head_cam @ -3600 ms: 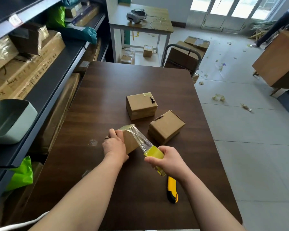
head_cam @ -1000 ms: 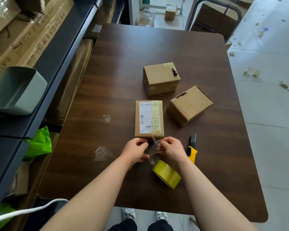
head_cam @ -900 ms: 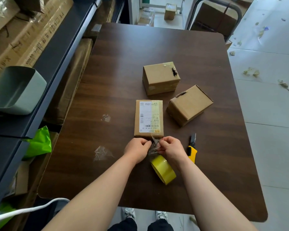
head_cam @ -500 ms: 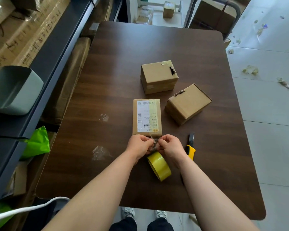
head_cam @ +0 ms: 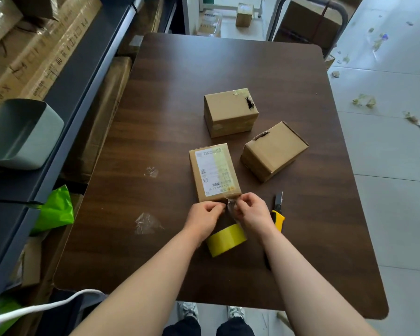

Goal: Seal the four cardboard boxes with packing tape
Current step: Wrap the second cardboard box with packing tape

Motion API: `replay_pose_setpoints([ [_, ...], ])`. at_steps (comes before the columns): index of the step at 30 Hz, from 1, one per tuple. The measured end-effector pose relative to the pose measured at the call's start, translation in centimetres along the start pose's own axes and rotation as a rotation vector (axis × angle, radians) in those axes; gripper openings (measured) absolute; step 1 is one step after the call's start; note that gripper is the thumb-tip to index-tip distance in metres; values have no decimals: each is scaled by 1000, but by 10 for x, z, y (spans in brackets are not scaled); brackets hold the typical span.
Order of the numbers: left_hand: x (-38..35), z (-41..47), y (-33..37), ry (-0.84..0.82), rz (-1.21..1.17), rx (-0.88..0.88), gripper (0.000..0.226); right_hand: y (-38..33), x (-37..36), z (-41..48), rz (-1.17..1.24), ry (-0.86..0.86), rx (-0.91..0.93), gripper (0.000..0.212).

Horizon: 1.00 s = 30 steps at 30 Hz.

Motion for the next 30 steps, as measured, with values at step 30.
replay_pose_setpoints([
  [30, 30, -11, 30, 285, 475, -609, 21, -9, -2, -3, -270, 42, 113, 13],
])
Point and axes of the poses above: each hand's wrist, its own z-axis towards the middle knuckle, its own x-axis out of the back of the hand, y = z × x, the point moved 1 cm from there along z, towards the middle knuckle, and after that the axes turned 5 degrees about -z, right-handed, at the moved point
